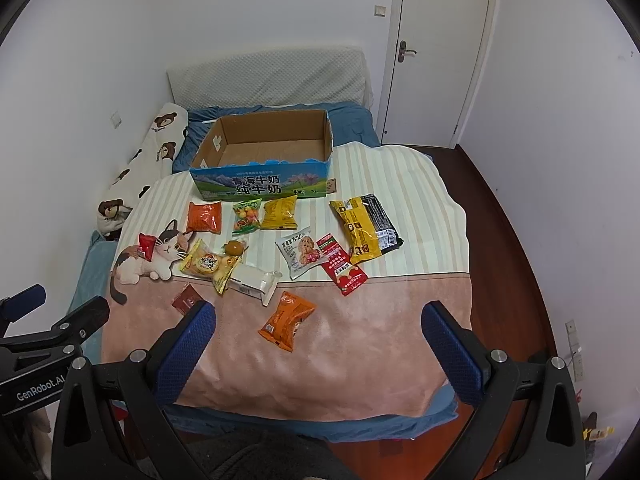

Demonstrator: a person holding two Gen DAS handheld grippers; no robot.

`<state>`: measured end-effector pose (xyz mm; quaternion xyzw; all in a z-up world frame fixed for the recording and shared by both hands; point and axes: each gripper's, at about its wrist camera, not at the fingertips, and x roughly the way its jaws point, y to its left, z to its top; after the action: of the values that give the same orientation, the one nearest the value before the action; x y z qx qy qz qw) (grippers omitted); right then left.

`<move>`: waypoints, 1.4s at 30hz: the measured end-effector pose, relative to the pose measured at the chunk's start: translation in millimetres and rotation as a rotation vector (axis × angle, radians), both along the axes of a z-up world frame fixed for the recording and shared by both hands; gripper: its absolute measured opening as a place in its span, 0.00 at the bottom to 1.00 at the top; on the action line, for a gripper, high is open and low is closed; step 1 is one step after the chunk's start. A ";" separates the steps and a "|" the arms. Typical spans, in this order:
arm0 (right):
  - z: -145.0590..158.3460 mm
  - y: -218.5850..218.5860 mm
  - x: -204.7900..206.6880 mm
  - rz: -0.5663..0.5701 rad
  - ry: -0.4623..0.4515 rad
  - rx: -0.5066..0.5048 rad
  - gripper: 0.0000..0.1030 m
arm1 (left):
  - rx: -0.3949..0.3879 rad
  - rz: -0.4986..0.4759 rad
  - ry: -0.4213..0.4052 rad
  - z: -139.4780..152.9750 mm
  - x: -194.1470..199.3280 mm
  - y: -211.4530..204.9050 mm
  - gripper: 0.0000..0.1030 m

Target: Organize snacks

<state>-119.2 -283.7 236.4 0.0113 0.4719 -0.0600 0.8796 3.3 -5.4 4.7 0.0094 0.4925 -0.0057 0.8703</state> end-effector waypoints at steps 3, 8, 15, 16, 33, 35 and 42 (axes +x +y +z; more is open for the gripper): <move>0.9 0.3 -0.7 -0.002 -0.002 0.001 1.00 | 0.000 -0.001 0.000 5.6 2.5 -4.4 1.00; 2.4 1.5 -2.0 -0.001 -0.003 0.001 1.00 | -0.002 0.000 -0.003 6.2 4.2 -8.2 1.00; 3.1 0.9 -3.4 -0.001 -0.001 0.002 1.00 | -0.006 -0.010 -0.004 11.0 -1.6 -10.2 1.00; 2.0 0.6 -3.8 -0.001 -0.002 0.003 1.00 | -0.004 -0.010 -0.005 10.0 -2.4 -9.6 1.00; 4.4 8.8 -6.0 0.004 -0.006 0.006 1.00 | -0.018 -0.009 -0.006 7.5 -9.4 2.0 1.00; 4.4 8.9 -6.5 0.005 -0.006 0.006 1.00 | -0.018 -0.010 -0.004 7.3 -9.2 2.4 1.00; 5.1 9.1 -7.1 0.004 -0.008 0.006 1.00 | -0.021 -0.012 -0.007 7.9 -10.4 1.7 1.00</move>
<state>-126.2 -274.6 241.6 0.0134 0.4685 -0.0570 0.8815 -7.1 -3.7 12.5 0.0035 0.4895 -0.0159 0.8719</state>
